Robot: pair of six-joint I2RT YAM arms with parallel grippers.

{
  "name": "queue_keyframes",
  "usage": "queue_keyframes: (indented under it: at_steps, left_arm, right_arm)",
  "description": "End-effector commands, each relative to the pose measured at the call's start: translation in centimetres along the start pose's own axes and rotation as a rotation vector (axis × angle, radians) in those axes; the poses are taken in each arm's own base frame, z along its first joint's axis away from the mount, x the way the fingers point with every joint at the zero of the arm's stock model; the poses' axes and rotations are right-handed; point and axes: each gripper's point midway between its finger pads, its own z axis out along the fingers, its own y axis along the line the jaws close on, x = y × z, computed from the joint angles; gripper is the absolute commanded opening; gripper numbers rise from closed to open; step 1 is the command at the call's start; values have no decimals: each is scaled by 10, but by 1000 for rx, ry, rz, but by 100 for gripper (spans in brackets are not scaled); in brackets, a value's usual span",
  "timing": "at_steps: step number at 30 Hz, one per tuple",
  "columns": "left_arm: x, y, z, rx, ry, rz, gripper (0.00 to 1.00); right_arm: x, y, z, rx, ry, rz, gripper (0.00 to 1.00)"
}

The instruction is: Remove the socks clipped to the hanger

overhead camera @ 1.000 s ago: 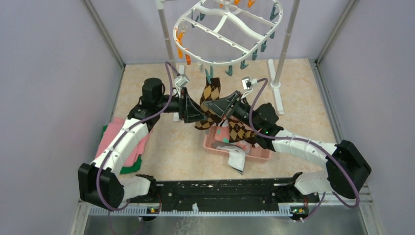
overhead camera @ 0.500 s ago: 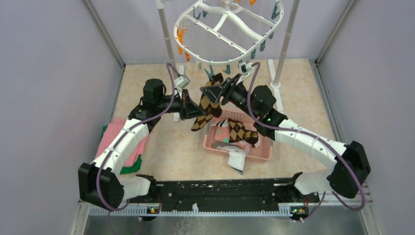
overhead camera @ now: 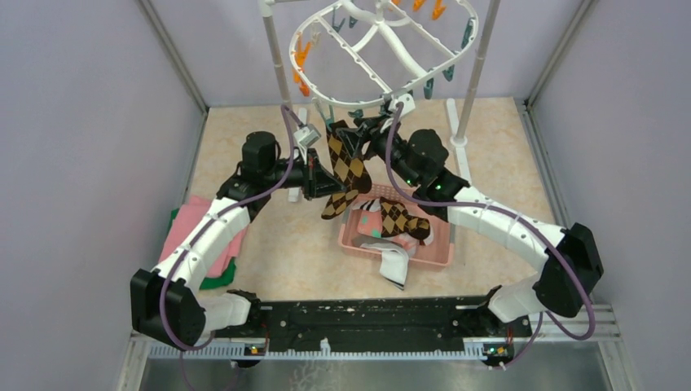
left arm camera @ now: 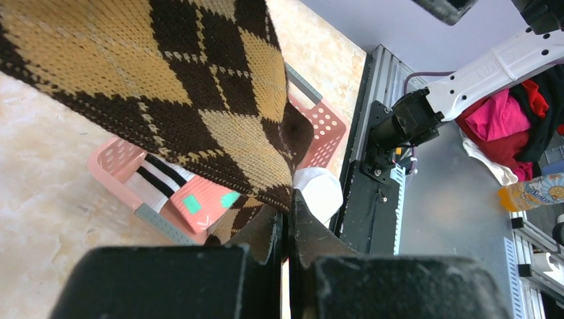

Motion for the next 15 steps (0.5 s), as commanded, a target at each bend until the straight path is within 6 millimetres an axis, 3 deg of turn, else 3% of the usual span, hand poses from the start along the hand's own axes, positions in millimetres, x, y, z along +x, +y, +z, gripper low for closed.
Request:
queue_keyframes:
  at_steps: [1,9,15]
  left_arm:
    - [-6,-6,3,17,-15,41,0]
    - [-2,-8,10,15,-5,33,0]
    - [-5,-8,11,-1,-9,39,0]
  right_arm:
    - [-40,19,-1,-85,-144,-46,55]
    - [-31,37,-16,-106,-167,-39,56]
    - [-29,29,-1,-18,-161,-91,61]
